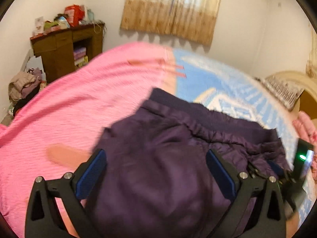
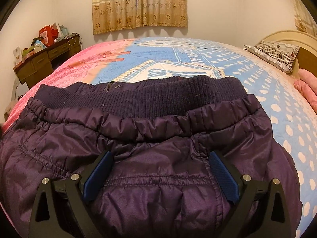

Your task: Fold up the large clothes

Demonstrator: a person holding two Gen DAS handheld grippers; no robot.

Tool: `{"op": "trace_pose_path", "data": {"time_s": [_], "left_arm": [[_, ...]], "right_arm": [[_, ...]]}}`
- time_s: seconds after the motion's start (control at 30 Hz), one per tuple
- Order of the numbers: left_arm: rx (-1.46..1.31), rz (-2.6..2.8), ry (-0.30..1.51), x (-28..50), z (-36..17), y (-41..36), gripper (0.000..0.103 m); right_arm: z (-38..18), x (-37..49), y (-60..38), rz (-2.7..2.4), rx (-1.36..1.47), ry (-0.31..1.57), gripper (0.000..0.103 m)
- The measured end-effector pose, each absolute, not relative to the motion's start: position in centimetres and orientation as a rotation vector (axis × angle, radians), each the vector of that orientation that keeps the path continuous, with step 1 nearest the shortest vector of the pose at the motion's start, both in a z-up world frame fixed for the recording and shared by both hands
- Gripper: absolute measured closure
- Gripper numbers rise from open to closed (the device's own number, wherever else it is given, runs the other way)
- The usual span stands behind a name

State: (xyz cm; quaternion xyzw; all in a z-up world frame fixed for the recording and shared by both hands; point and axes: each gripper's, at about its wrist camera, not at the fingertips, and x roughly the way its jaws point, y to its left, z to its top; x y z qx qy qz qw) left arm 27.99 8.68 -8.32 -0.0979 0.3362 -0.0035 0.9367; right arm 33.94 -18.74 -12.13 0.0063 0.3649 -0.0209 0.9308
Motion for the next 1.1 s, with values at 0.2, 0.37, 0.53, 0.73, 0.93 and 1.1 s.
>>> {"op": "trace_pose_path", "data": {"time_s": [0.2, 0.37, 0.53, 0.73, 0.93, 1.1], "left_arm": [[-0.316, -0.033, 0.724, 26.1, -9.4, 14.4, 0.000], [-0.461, -0.120, 0.823, 28.3, -12.6, 15.4, 0.000], [-0.485, -0.174, 0.858, 28.9, -15.0, 14.7, 0.000], [-0.531, -0.289, 0.818, 29.2, -16.1, 14.8, 0.000], [-0.588, -0.369, 0.786, 29.8, -16.1, 14.9, 0.001], [-0.641, -0.403, 0.788, 30.1, -16.1, 15.3, 0.010]], "right_arm": [[-8.0, 30.7, -20.1, -0.036, 0.134, 0.706, 0.004], [-7.2, 27.6, -17.3, 0.106, 0.088, 0.677, 0.004], [-11.3, 27.3, -14.7, 0.128, -0.066, 0.697, 0.004], [-13.0, 28.7, -14.0, 0.113, -0.107, 0.750, 0.002], [-13.3, 28.4, -14.4, 0.121, -0.094, 0.736, 0.002], [-13.2, 27.9, -15.0, 0.123, -0.092, 0.726, 0.002]]}}
